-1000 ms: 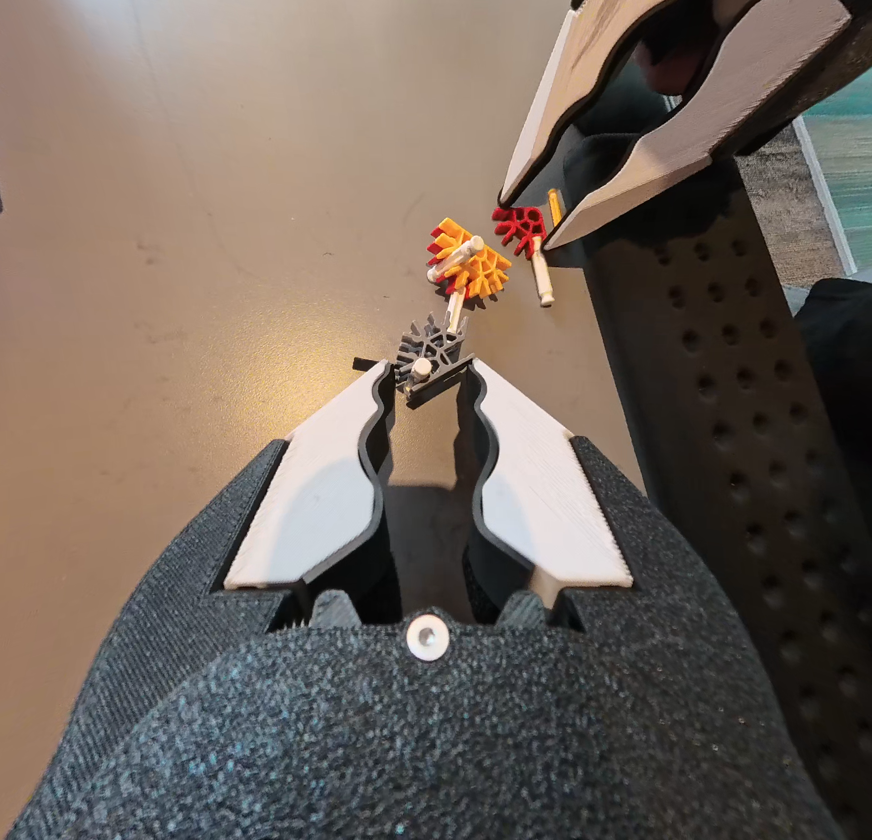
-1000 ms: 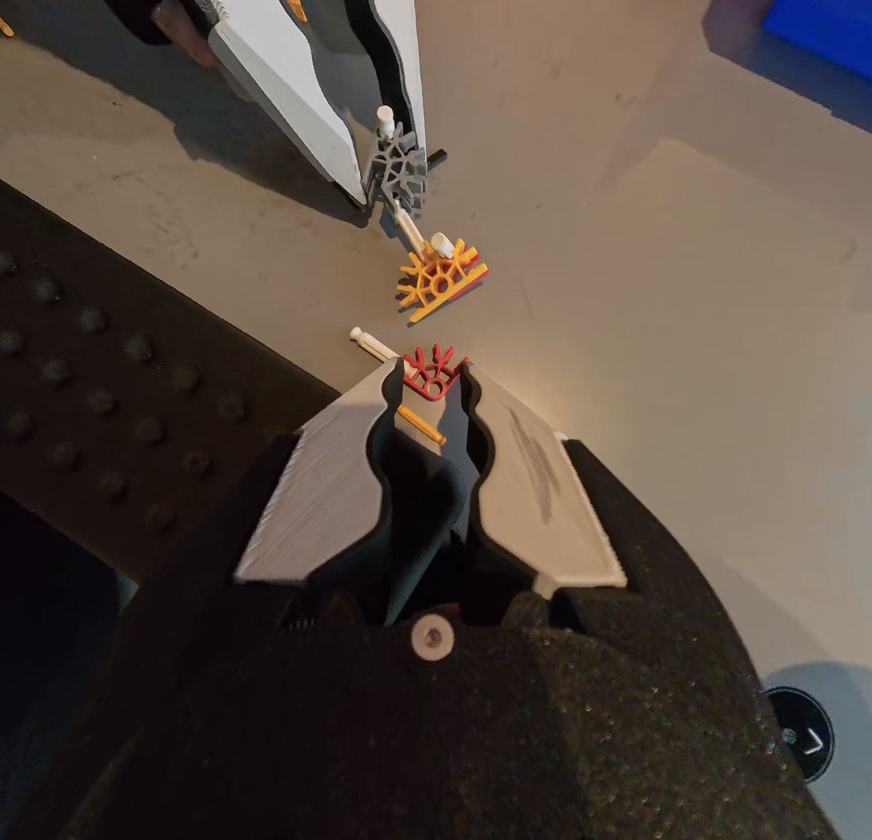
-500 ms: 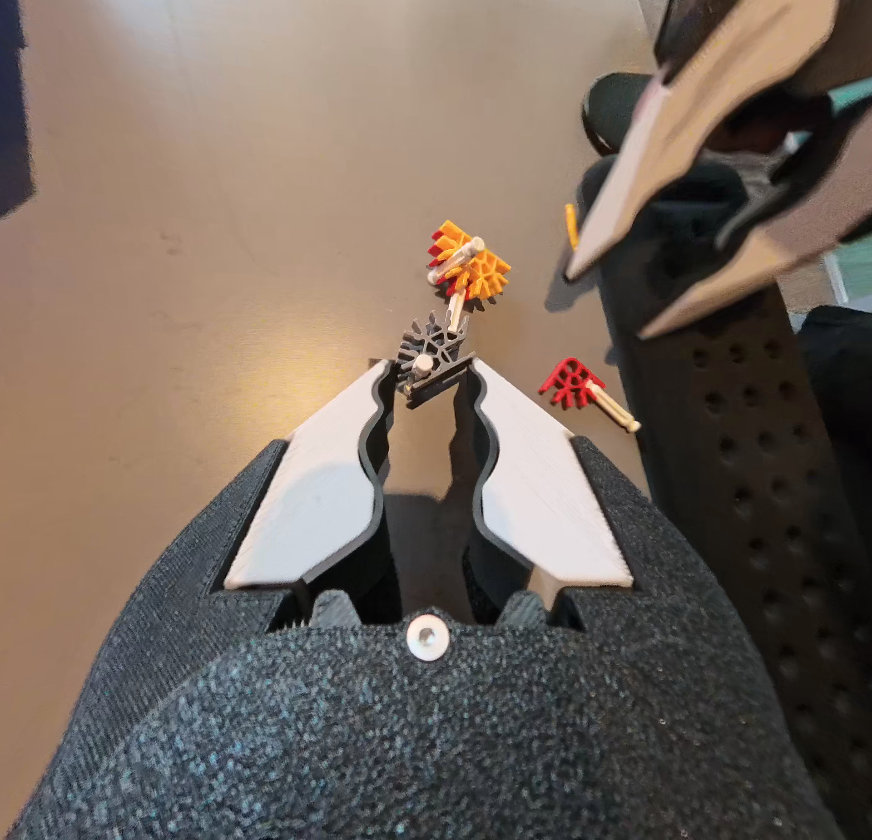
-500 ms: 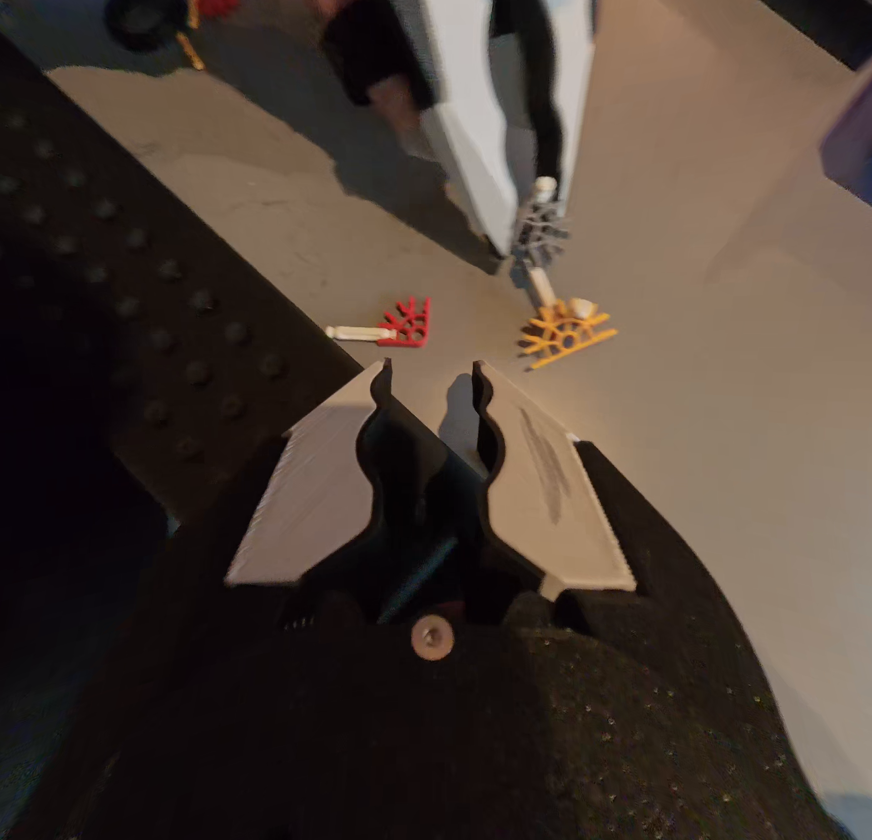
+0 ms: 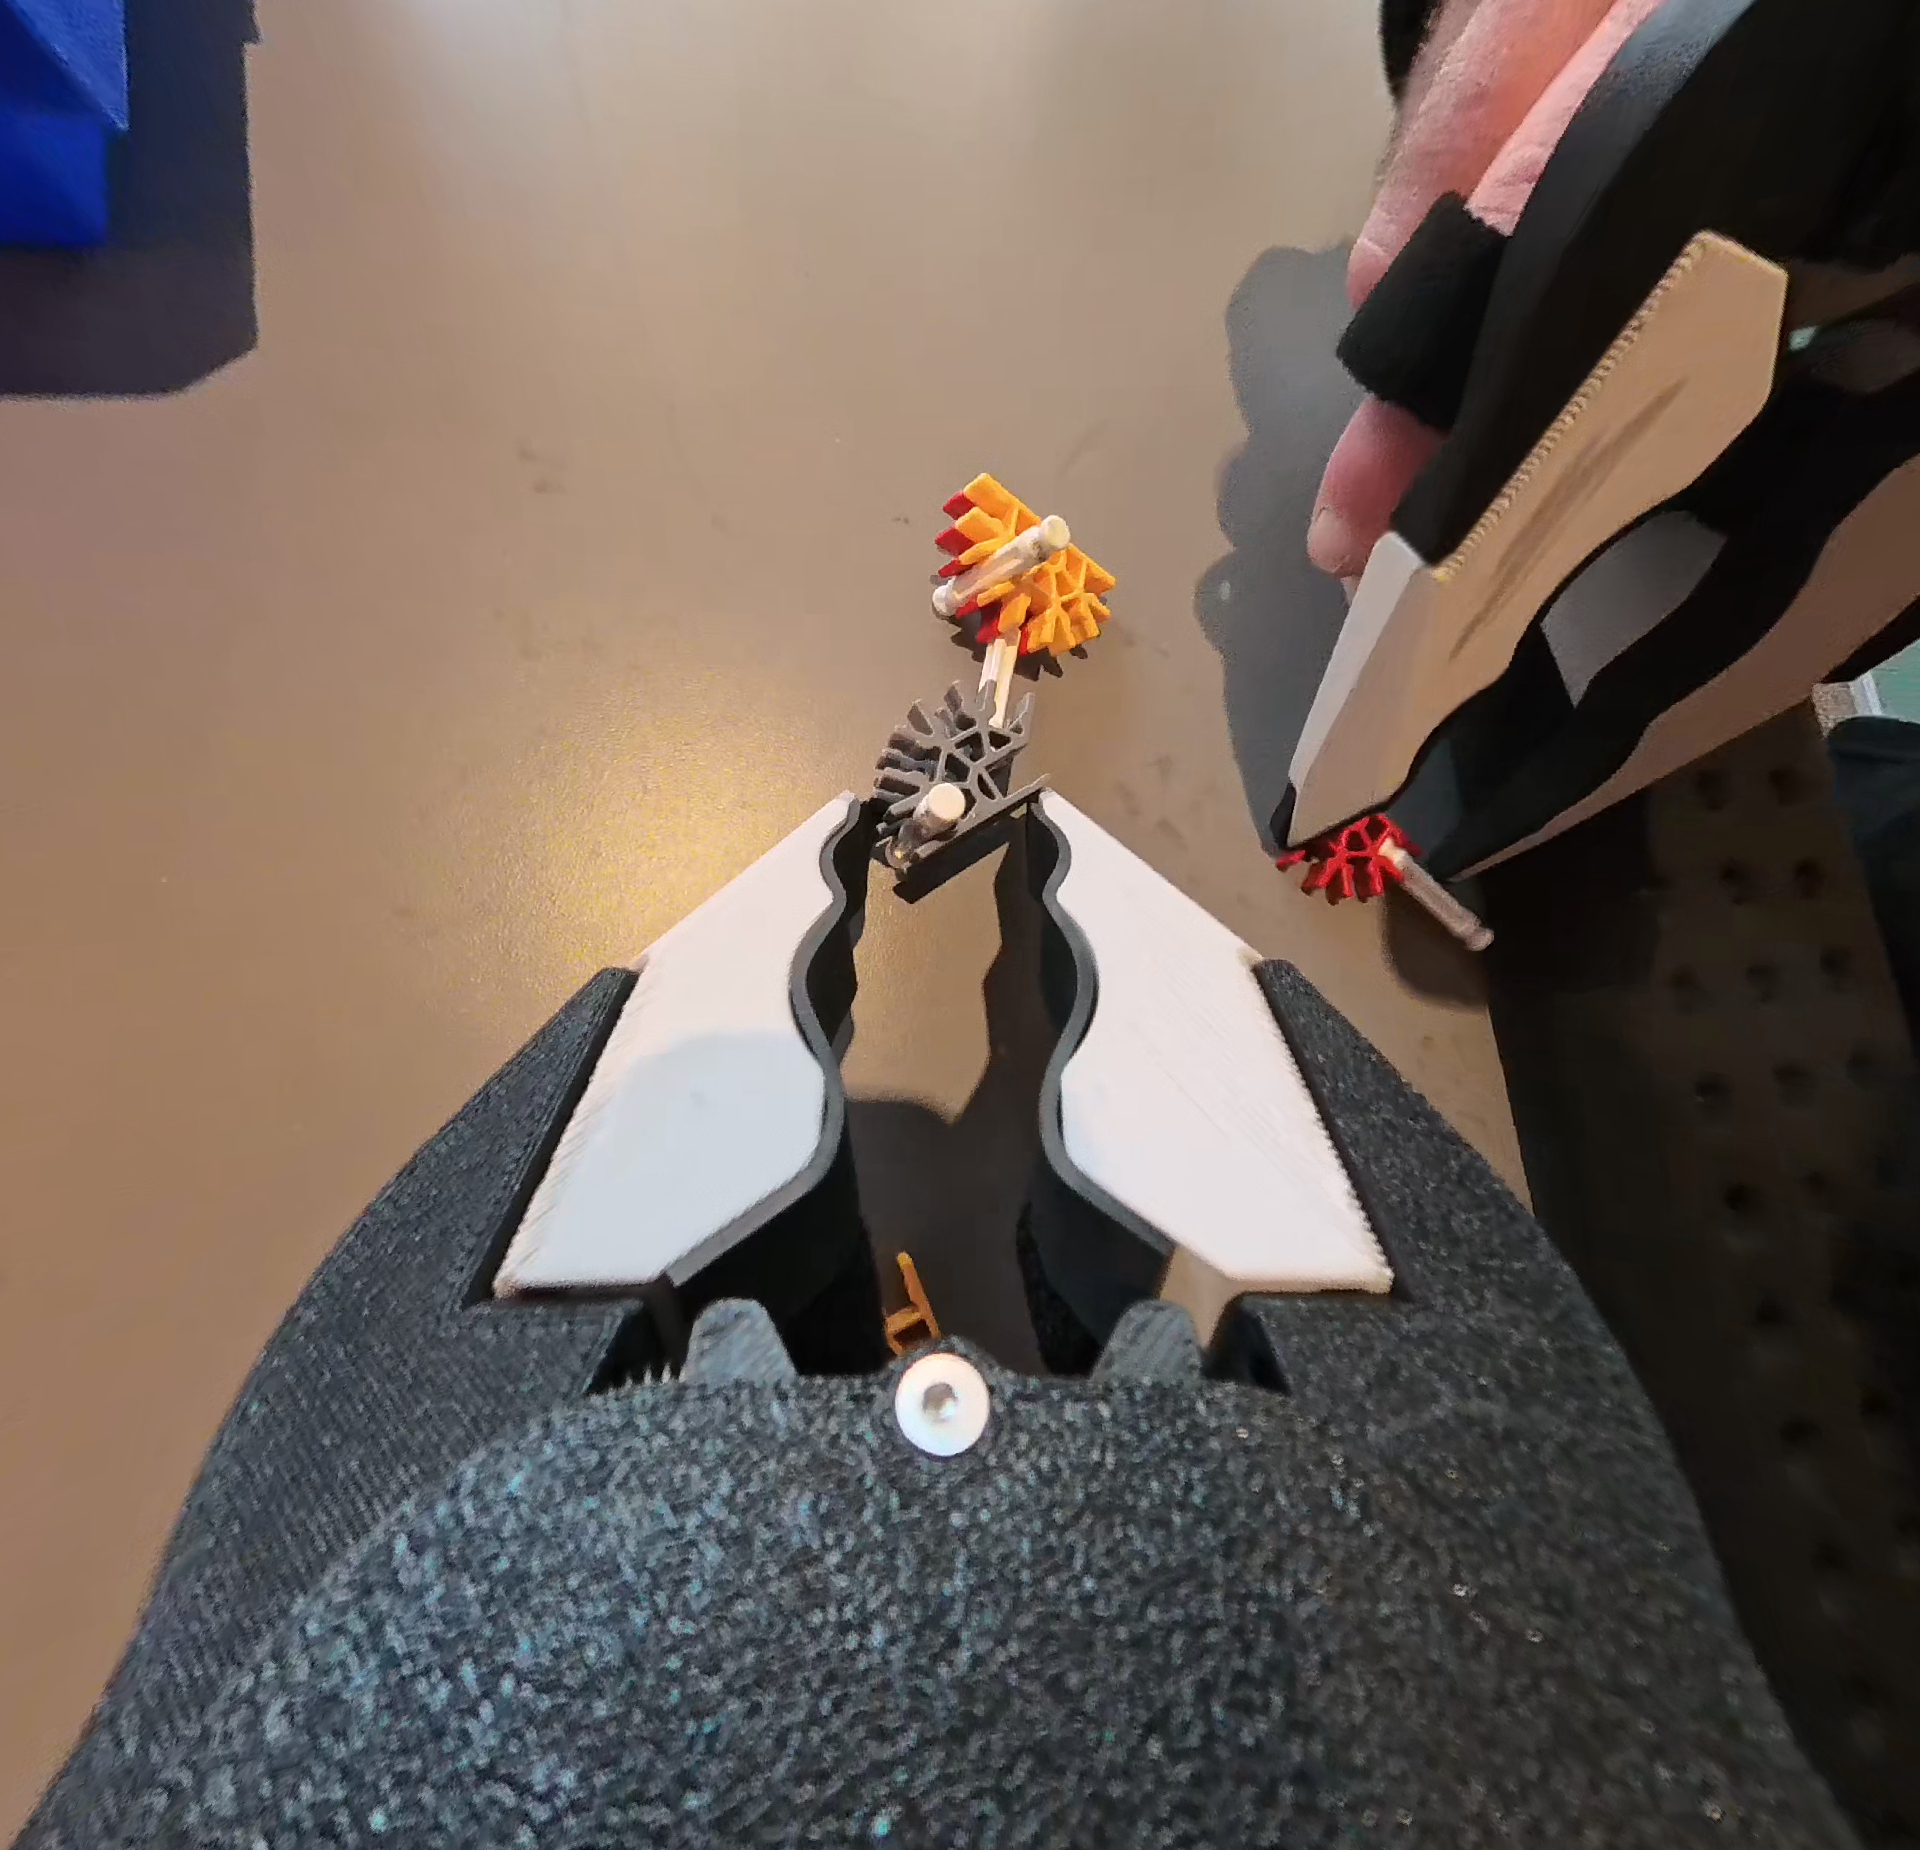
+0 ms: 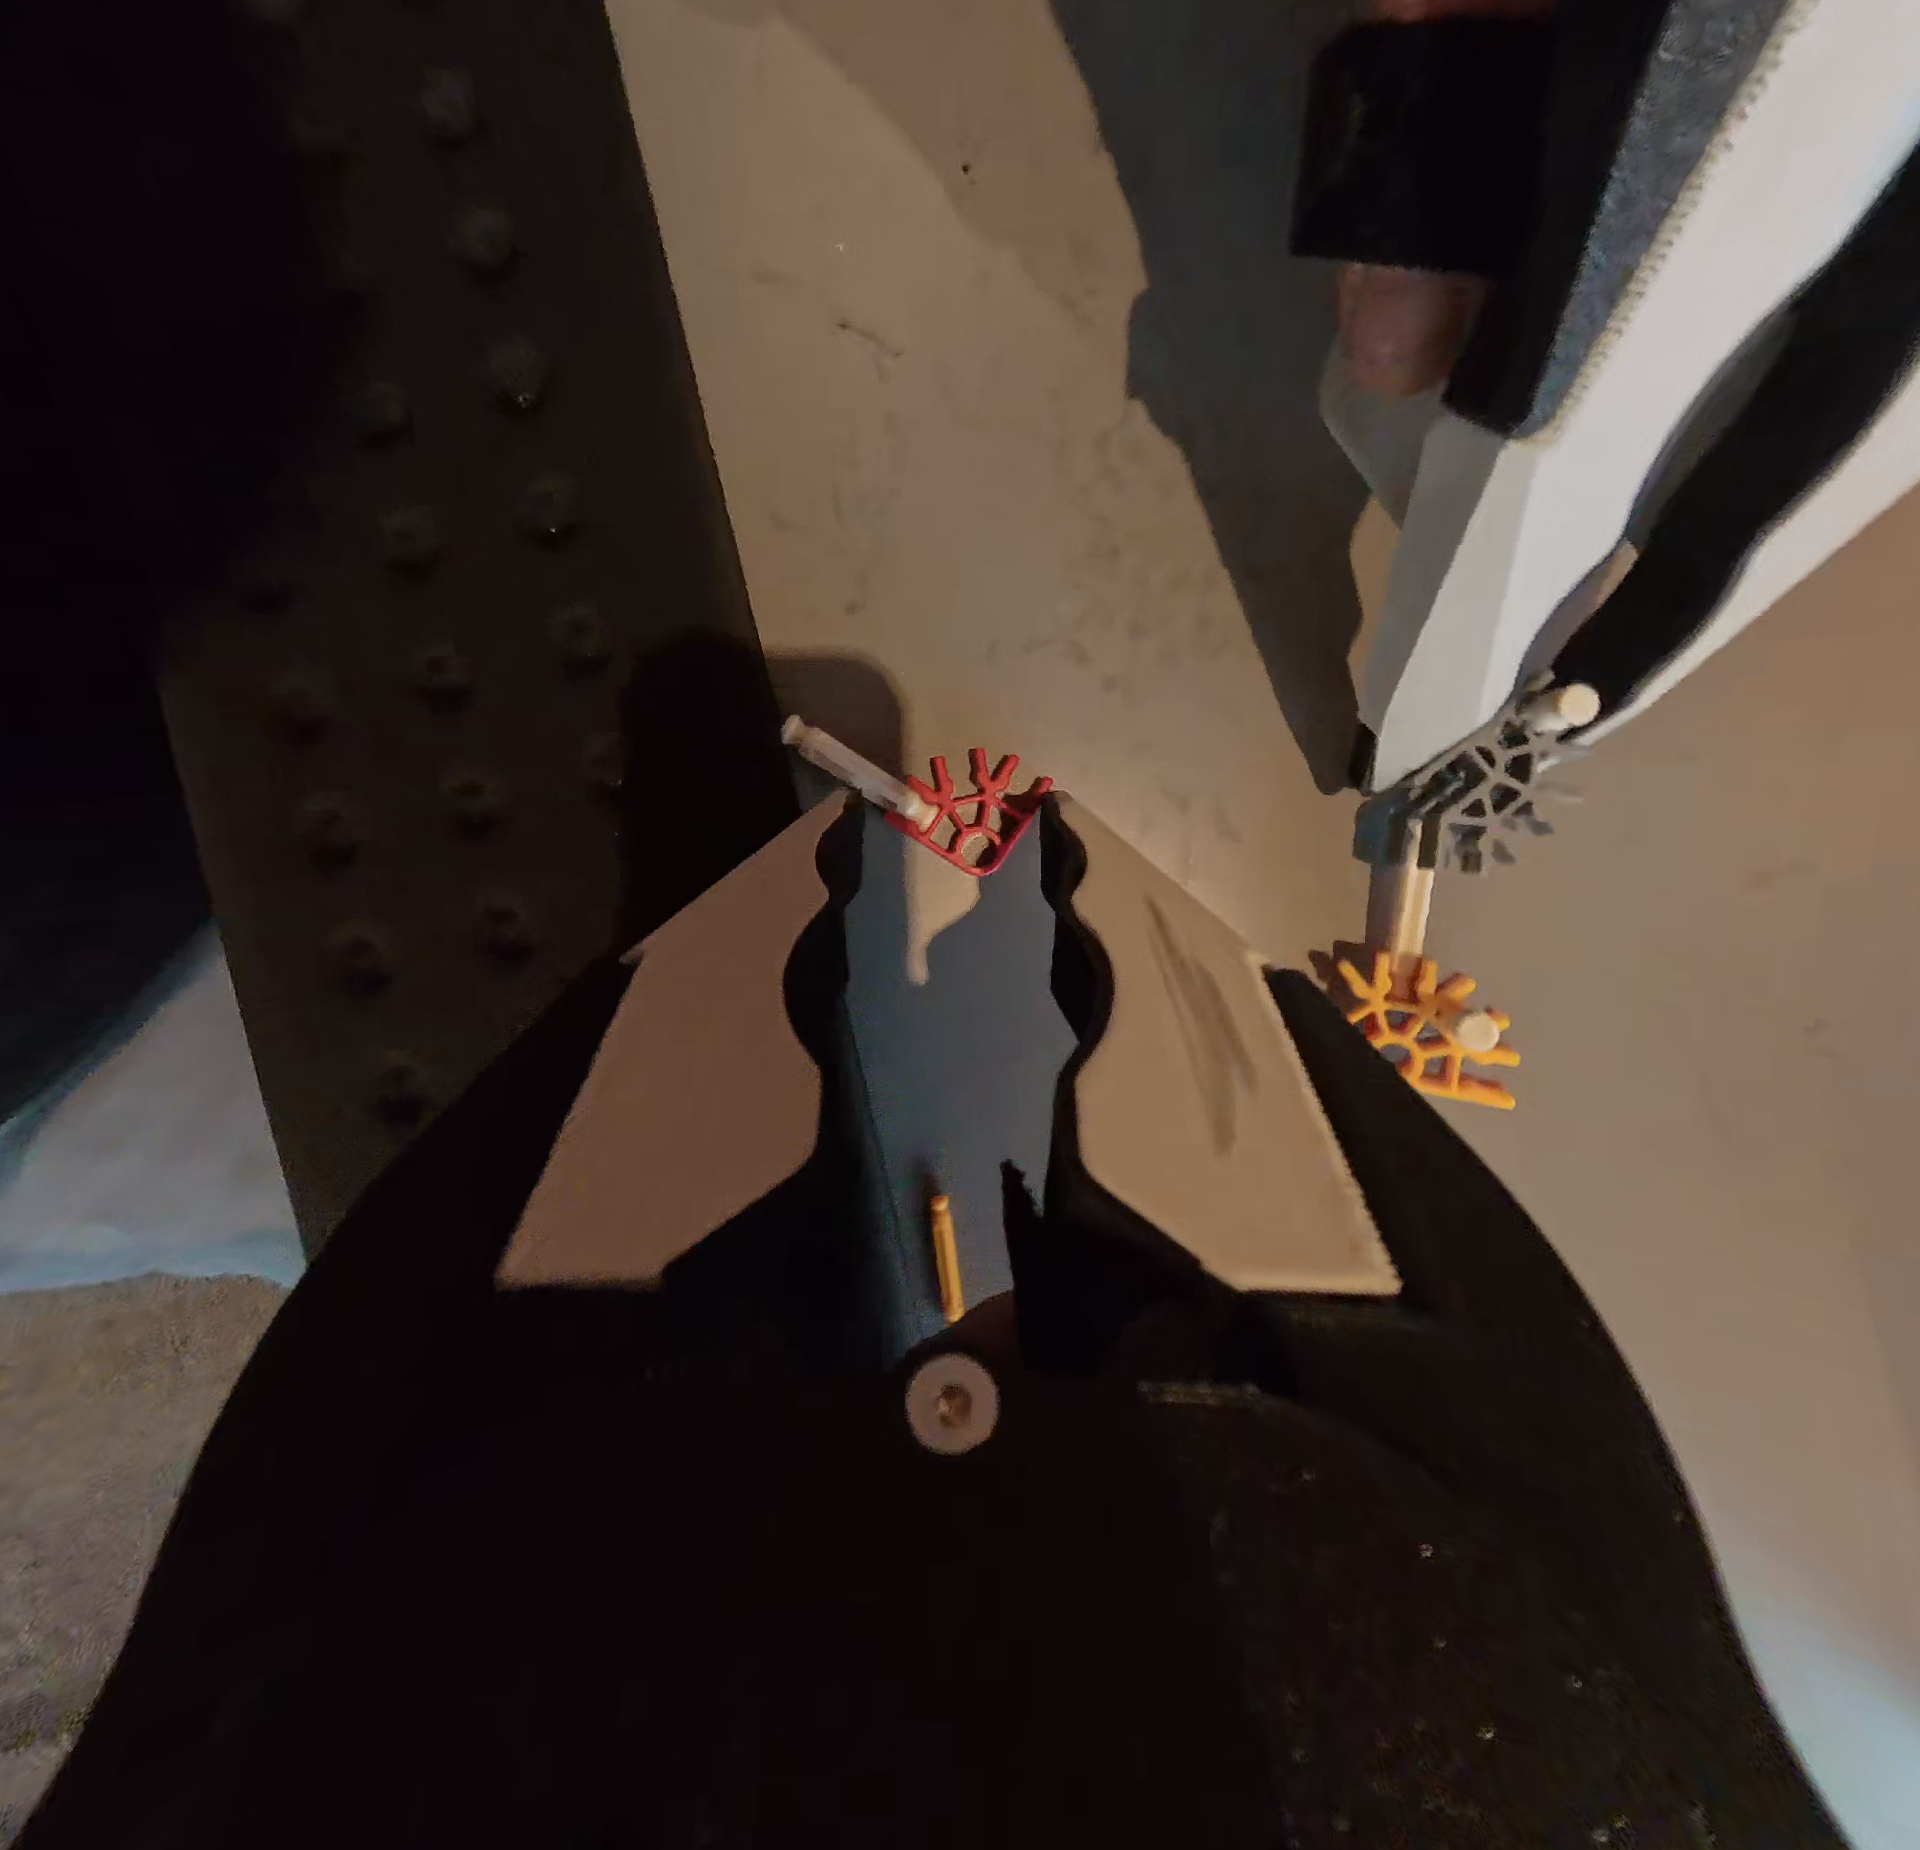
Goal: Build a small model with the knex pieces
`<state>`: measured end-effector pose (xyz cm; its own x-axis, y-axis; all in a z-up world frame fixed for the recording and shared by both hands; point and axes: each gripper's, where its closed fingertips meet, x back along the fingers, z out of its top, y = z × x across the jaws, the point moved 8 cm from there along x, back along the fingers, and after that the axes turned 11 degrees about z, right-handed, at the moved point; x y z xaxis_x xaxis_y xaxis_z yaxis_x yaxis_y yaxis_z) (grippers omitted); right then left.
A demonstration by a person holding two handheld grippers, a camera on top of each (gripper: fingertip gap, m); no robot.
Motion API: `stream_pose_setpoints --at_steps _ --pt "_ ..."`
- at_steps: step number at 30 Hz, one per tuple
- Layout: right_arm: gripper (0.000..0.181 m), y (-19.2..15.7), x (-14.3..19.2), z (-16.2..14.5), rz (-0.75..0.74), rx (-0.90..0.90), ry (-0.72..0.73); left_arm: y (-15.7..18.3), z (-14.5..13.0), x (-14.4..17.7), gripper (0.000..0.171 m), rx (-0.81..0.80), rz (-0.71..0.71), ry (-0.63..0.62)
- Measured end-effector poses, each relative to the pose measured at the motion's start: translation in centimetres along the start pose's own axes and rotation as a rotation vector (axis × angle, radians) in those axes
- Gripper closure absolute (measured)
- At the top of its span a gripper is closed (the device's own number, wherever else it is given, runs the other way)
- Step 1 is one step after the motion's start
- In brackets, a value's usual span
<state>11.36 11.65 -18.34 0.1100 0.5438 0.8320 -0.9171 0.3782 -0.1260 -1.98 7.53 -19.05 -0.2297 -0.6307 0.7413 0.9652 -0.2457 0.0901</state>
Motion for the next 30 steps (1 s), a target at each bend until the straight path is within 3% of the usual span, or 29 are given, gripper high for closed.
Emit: stream_pose_setpoints --at_steps 9,12,19,22,30 --pt "0.142 0.3 -0.2 0.8 -0.016 0.156 -0.05 -0.1 0.0 -0.1 0.144 0.004 -0.009 0.008" --pt "0.152 0.3 -0.5 0.9 0.036 0.127 -0.045 -0.1 0.0 -0.1 0.144 0.006 -0.009 0.009" --pt "0.154 0.0 -0.3 0.2 0.002 0.083 0.032 0.0 0.0 -0.1 0.144 0.012 -0.019 0.01" --pt "0.154 -0.3 0.8 -0.2 -0.067 0.056 0.092 0.1 0.0 0.0 0.144 0.013 -0.03 0.001" --pt "0.154 0.8 4.8 -1.9 -0.437 -0.049 0.189 1.1 0.3 0.3 0.144 0.099 -0.165 -0.015"
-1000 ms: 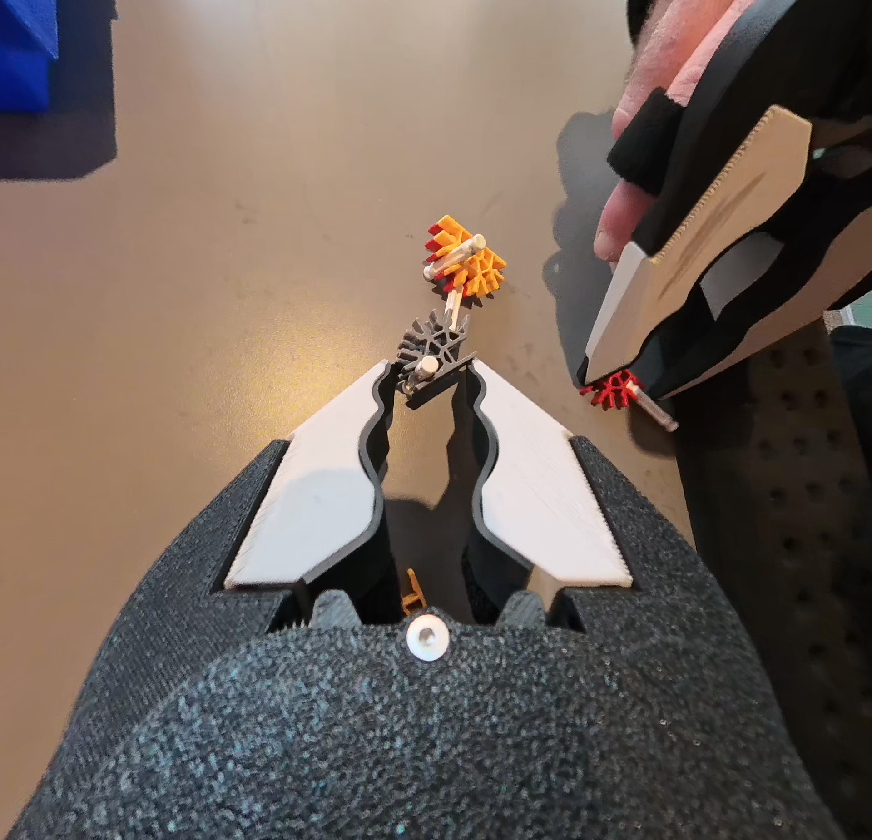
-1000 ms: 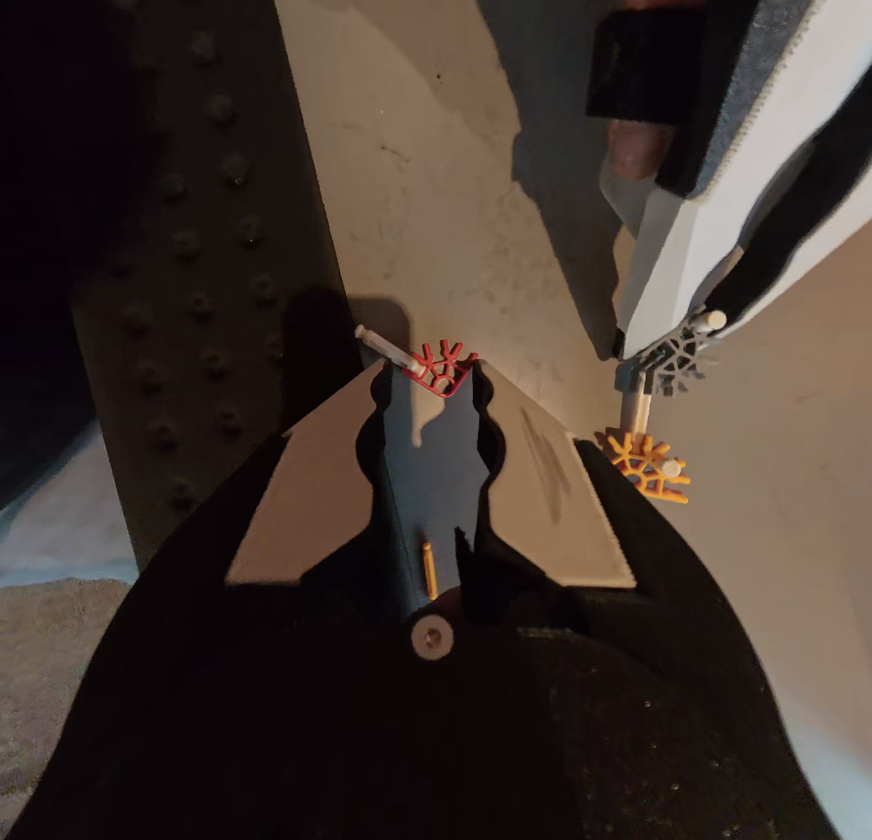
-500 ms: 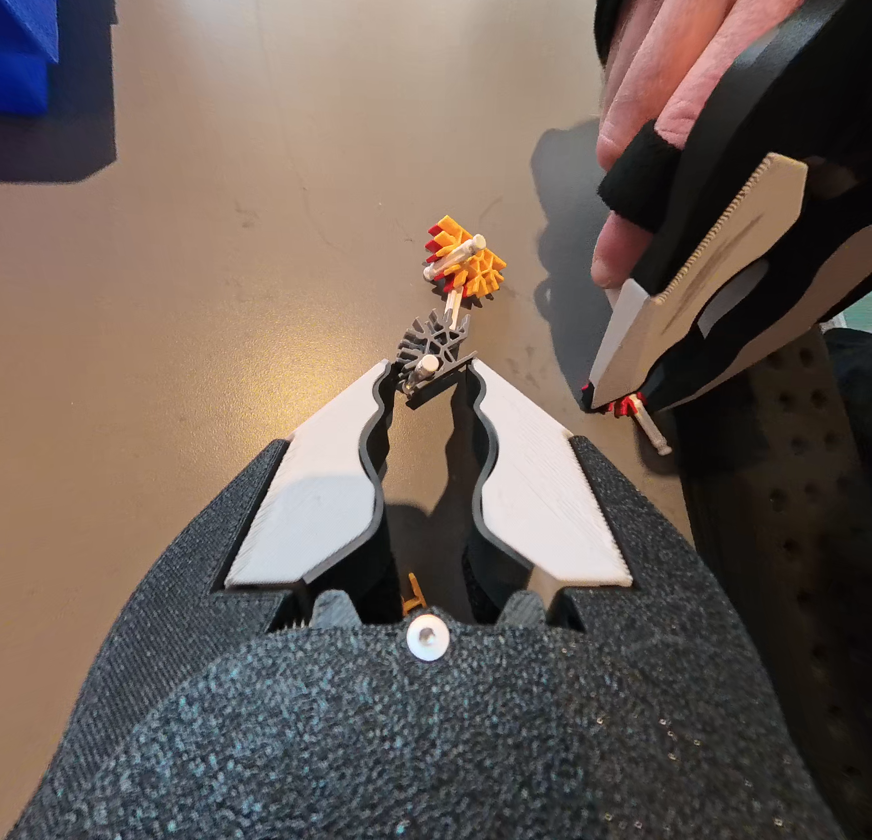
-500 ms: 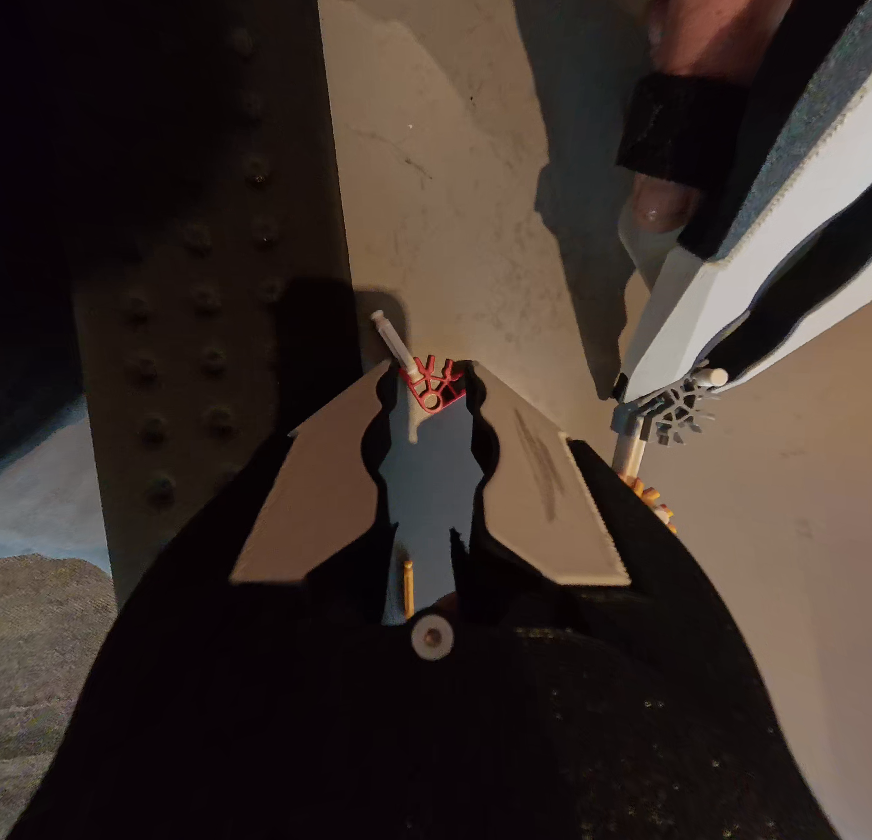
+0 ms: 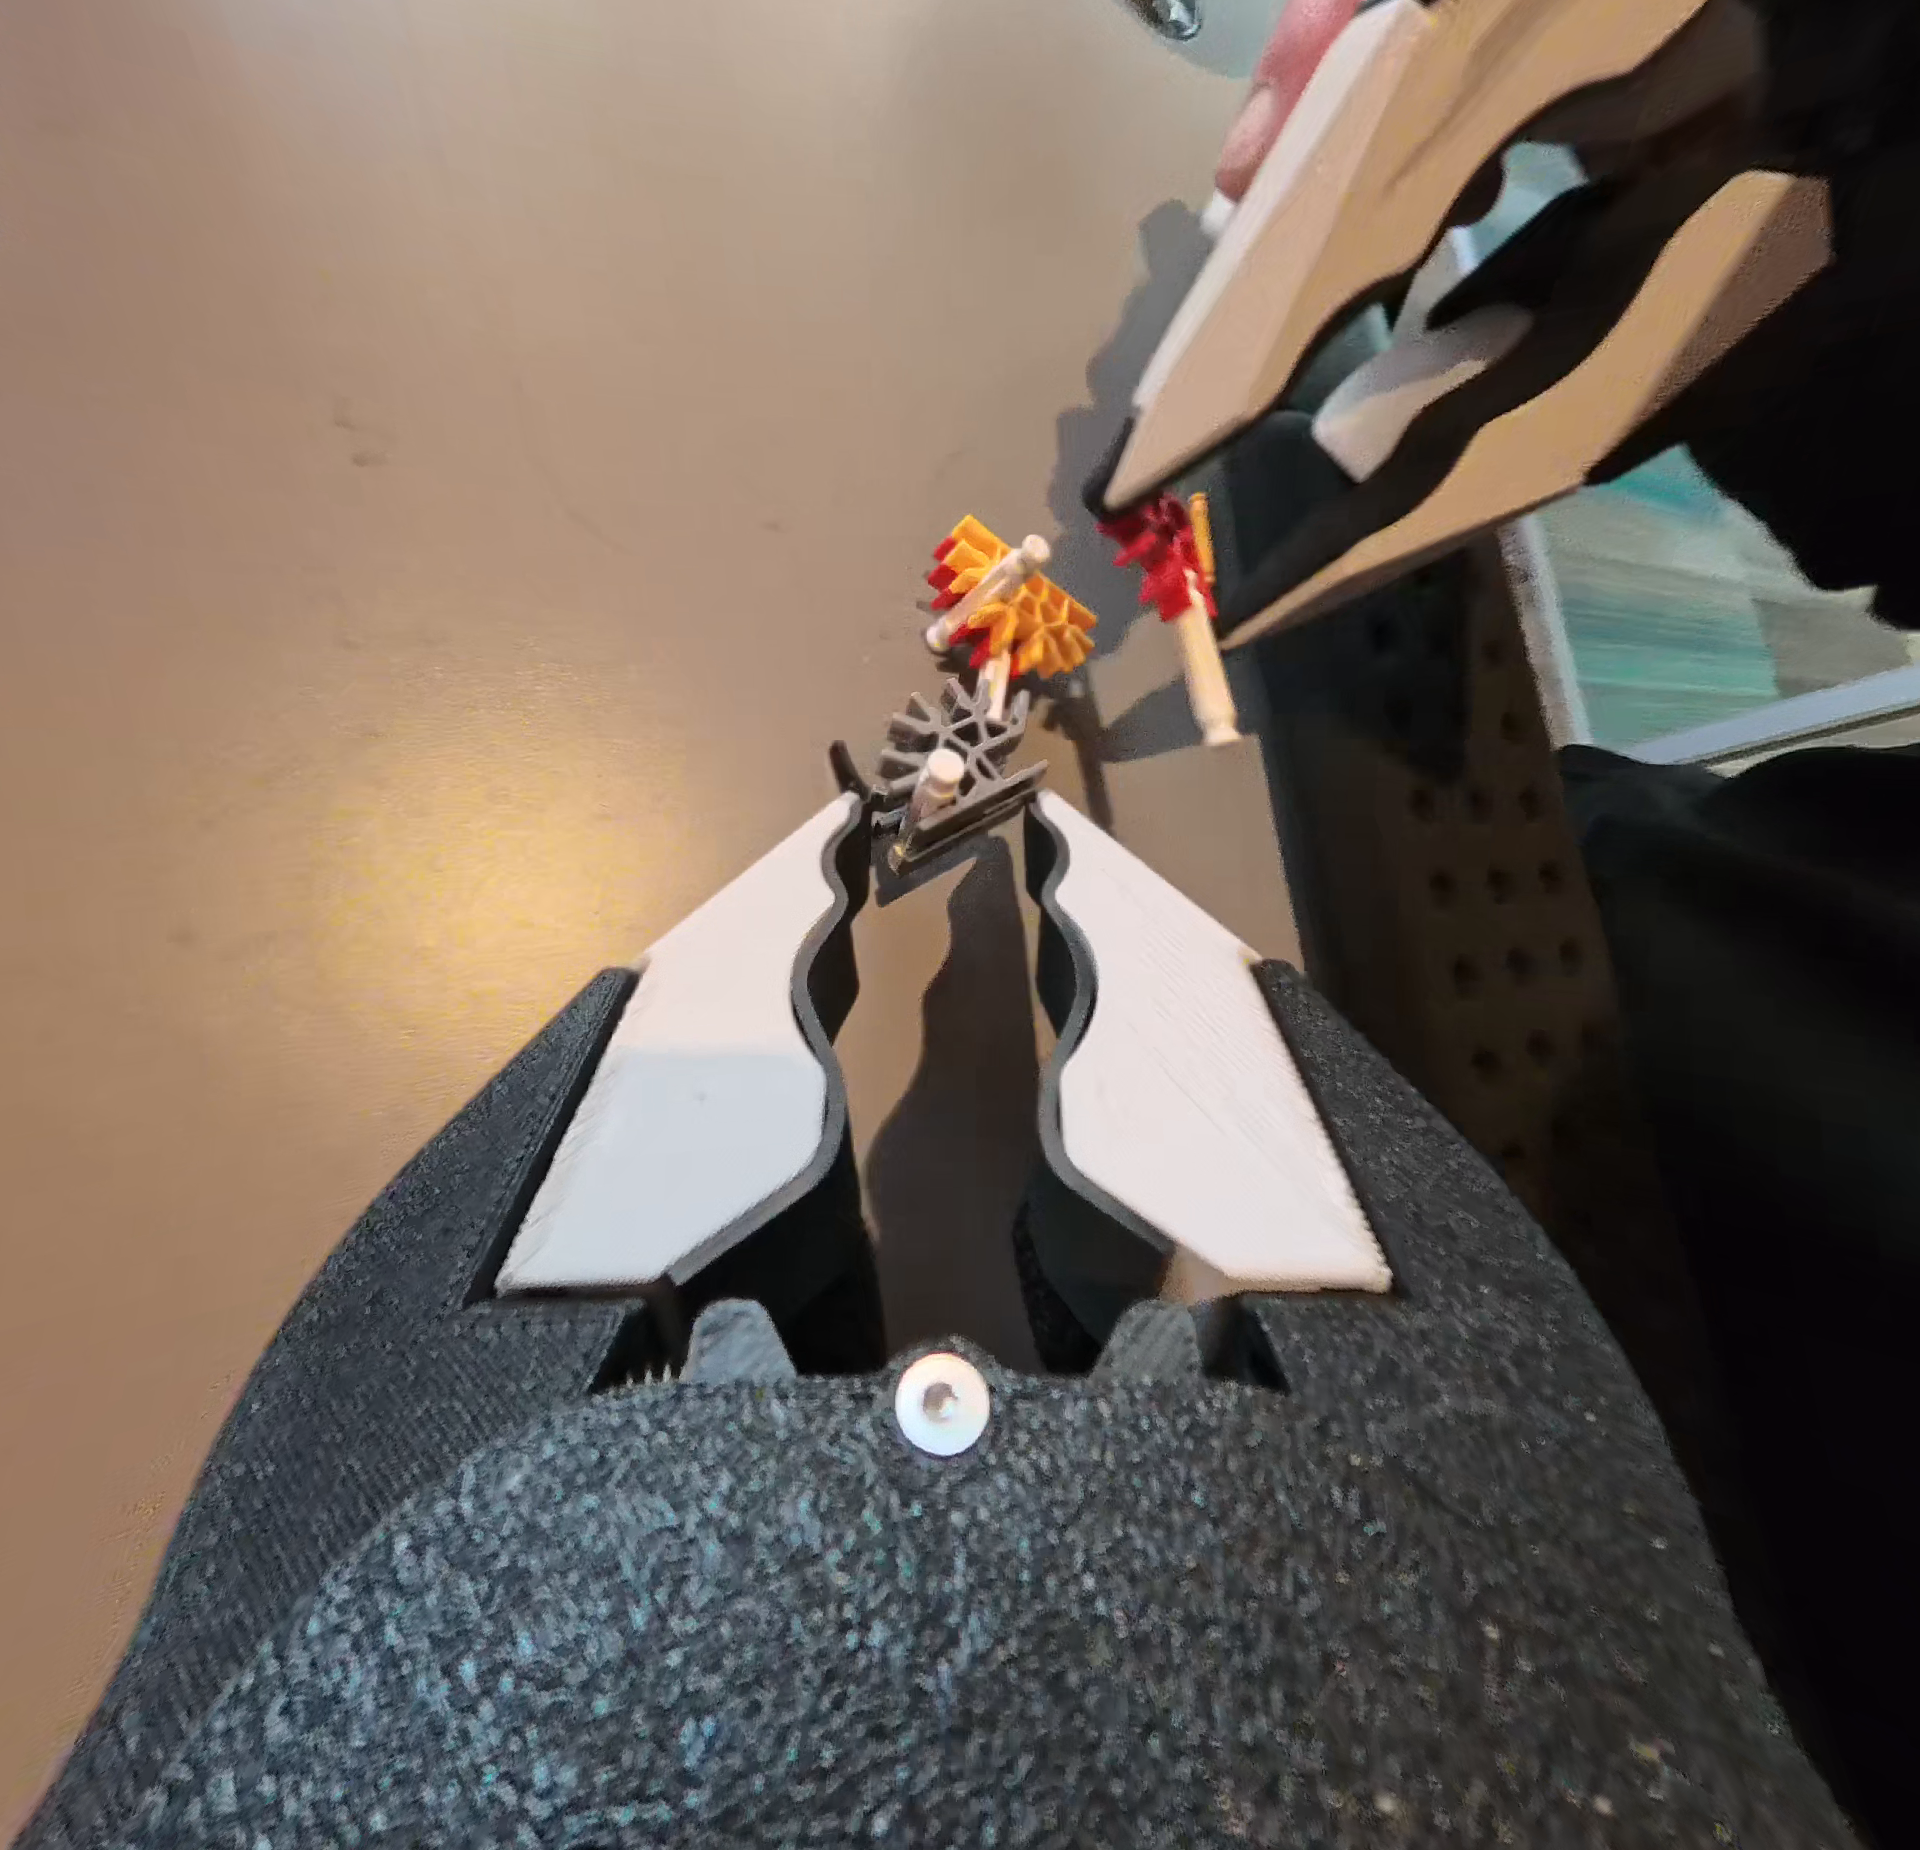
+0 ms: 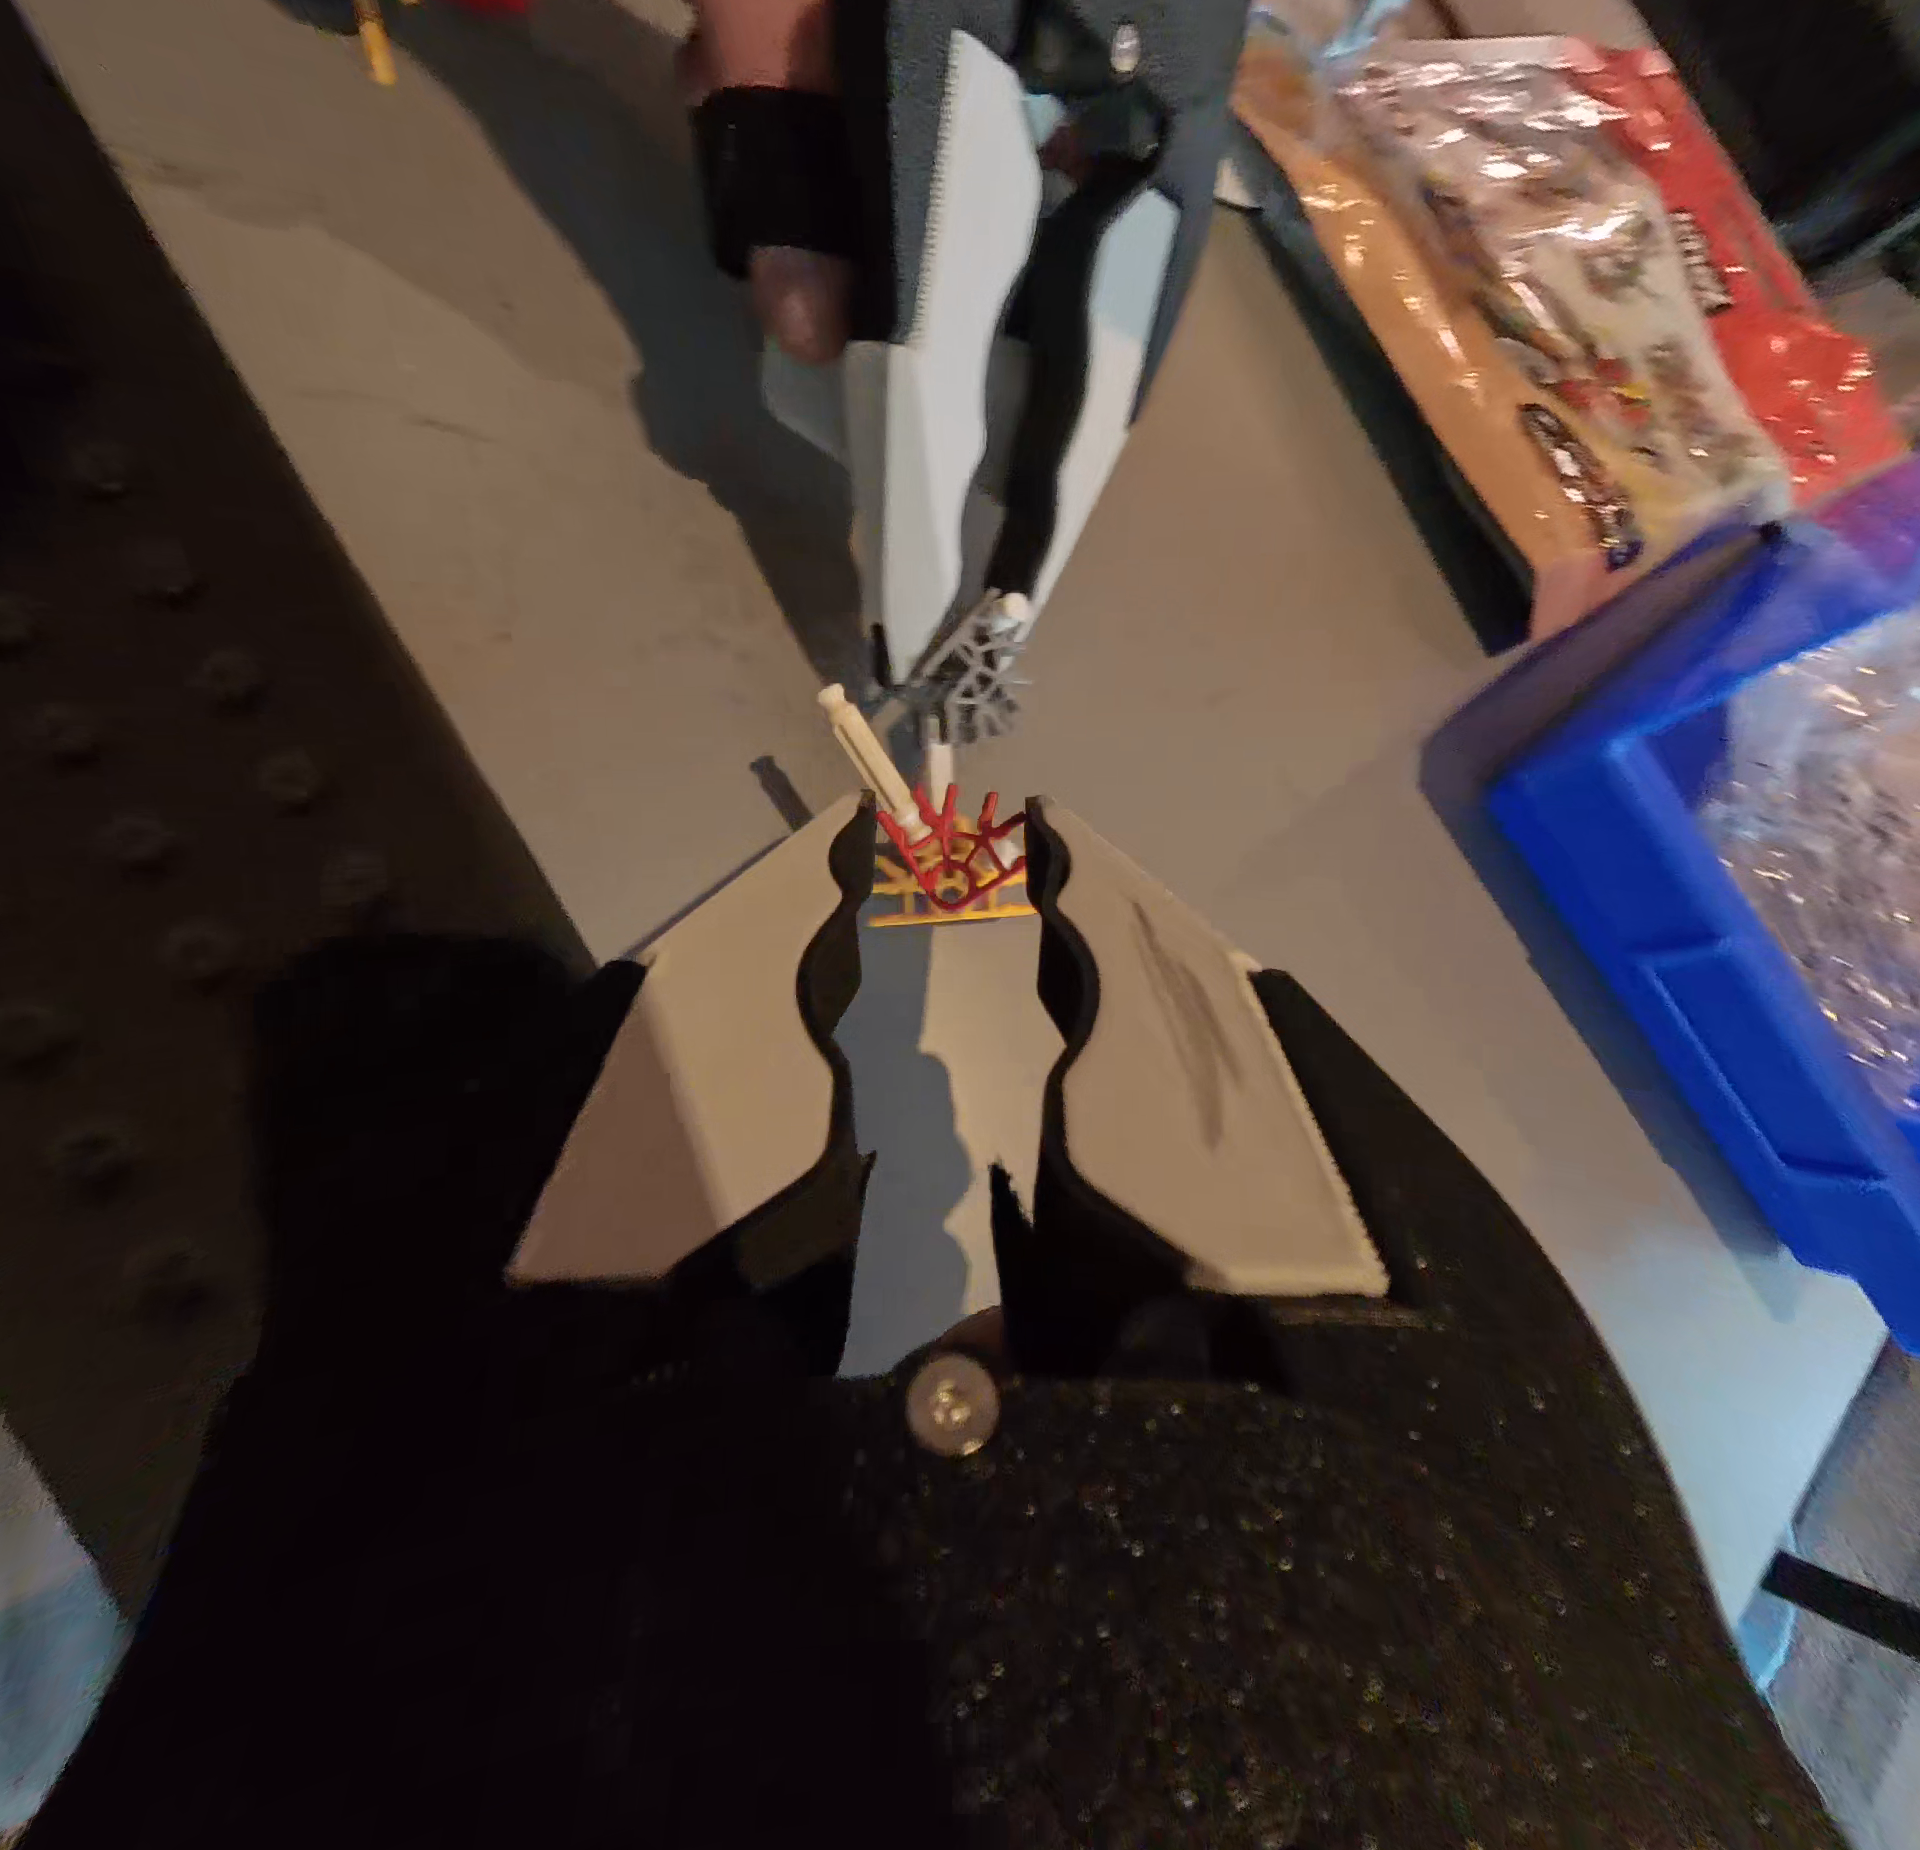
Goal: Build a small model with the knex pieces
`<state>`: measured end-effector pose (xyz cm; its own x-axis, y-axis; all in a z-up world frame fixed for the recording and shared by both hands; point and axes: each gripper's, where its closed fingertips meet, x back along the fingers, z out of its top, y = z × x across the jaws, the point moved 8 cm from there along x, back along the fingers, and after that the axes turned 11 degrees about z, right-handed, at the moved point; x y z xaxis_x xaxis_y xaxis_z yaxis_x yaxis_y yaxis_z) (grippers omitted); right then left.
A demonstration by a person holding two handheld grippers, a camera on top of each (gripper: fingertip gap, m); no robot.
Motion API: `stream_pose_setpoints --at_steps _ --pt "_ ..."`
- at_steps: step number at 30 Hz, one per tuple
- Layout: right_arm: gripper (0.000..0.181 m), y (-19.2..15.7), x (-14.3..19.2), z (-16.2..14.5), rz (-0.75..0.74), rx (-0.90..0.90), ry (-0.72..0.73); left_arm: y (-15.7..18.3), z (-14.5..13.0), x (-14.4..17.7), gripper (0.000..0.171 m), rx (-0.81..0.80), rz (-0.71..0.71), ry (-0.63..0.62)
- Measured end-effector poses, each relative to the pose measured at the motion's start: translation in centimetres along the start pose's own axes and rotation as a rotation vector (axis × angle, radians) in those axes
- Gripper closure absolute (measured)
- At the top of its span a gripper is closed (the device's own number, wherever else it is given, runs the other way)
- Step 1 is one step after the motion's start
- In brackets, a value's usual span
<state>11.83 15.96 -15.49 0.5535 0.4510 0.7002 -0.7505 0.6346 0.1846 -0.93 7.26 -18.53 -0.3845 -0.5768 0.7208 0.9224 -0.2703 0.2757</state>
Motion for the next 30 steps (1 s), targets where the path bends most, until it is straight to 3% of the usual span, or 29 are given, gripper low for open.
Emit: stream_pose_setpoints --at_steps 10,30 --pt "0.154 0.2 -1.0 -0.7 0.006 -0.031 -0.019 -0.2 -0.6 -0.3 0.144 0.105 -0.101 -0.028" --pt "0.154 1.9 -1.1 -1.6 0.006 -0.143 0.097 -0.2 -0.7 -0.4 0.151 0.084 -0.103 -0.03"
